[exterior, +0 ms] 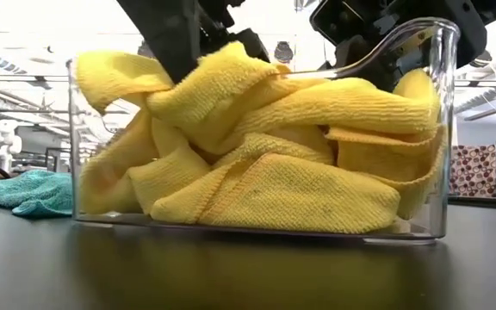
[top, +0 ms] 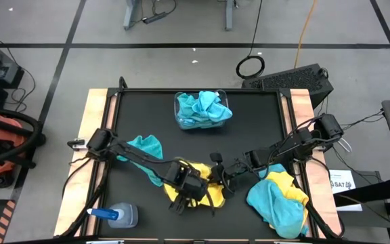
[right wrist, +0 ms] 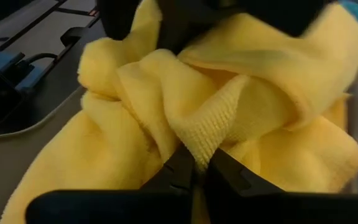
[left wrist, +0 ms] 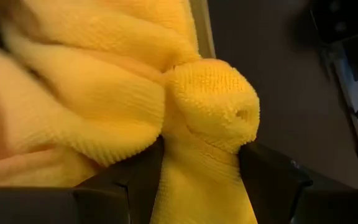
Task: Sort microfiber towel by color & place in baskets
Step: Put the yellow microfiber towel into the bottom transparent bin
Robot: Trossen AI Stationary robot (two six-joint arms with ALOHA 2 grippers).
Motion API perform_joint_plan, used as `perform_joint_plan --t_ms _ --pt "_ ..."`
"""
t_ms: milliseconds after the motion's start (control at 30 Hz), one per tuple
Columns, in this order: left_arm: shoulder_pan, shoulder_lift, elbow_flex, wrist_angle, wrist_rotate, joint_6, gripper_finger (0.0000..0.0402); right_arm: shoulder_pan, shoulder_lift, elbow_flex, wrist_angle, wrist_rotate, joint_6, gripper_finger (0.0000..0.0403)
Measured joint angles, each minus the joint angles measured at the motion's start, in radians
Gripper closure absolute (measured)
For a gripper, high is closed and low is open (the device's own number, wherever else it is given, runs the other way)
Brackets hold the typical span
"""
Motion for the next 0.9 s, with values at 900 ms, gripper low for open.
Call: perform_joint_plan --t_ms 900 --pt "0.086 0.017 0.000 0.016 -0.026 0.031 0.0189 0.022 0.000 0.000 -0.011 -0.005 -0.005 0.0385"
